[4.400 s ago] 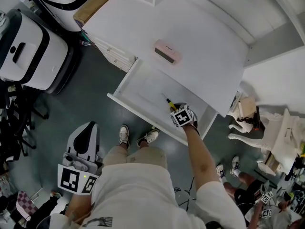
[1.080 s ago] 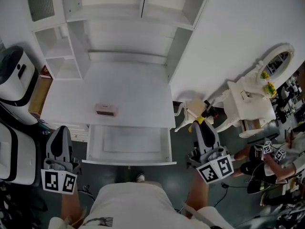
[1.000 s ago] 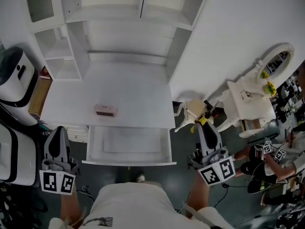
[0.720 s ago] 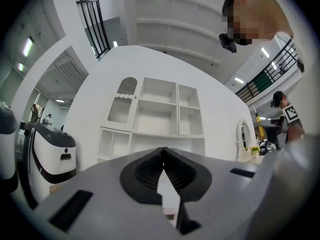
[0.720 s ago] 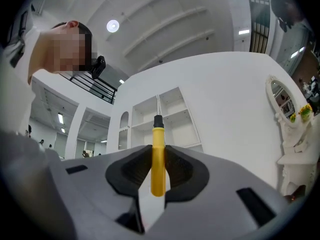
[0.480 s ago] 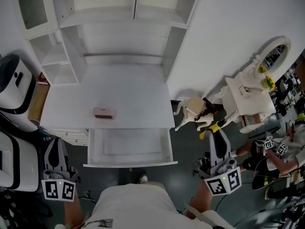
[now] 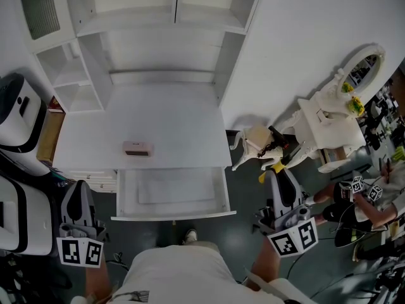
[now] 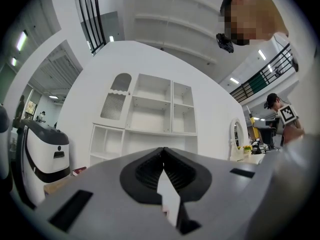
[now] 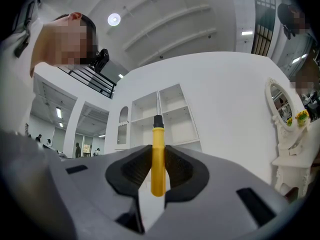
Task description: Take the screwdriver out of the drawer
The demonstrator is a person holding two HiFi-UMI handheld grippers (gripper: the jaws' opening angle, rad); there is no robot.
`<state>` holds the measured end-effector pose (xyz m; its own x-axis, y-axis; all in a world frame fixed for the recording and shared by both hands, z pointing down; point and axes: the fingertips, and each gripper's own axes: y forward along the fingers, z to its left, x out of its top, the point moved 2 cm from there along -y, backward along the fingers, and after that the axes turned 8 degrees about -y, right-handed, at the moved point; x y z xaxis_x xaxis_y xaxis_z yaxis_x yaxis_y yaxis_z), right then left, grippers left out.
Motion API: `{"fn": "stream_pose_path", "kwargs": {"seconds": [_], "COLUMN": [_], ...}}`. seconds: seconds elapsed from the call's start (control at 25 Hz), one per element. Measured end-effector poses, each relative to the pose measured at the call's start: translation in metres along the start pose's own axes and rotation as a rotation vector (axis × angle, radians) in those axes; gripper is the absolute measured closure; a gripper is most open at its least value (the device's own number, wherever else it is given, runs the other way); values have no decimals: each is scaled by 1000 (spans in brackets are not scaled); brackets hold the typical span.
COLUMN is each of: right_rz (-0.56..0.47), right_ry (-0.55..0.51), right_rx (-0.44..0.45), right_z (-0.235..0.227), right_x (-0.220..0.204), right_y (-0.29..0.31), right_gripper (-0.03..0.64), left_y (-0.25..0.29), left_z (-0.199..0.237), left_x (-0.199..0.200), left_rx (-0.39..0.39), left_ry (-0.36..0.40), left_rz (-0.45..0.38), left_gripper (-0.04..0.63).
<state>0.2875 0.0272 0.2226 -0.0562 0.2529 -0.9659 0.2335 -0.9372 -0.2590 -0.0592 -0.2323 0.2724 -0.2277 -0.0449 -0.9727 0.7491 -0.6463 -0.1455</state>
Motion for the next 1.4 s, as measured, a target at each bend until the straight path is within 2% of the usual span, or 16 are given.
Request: {"fn": "stream_pose_path", "kwargs": {"seconds": [0.76,1.4], "right_rz": [30,73], "right_ry": [1,-38], "right_rx": [-1,76], "right_z": [17,47], "right_x": [1,-17], "right_y": [-27,-24], "right_gripper": [526,528], "left_y": [-17,-44], "left_z": [-12,-7], "left_x": [-6,-12], "left_rx": [-38,7], "left_ry": [-18,-27], "left_rz": [26,24], "left_gripper": [580,580]}}
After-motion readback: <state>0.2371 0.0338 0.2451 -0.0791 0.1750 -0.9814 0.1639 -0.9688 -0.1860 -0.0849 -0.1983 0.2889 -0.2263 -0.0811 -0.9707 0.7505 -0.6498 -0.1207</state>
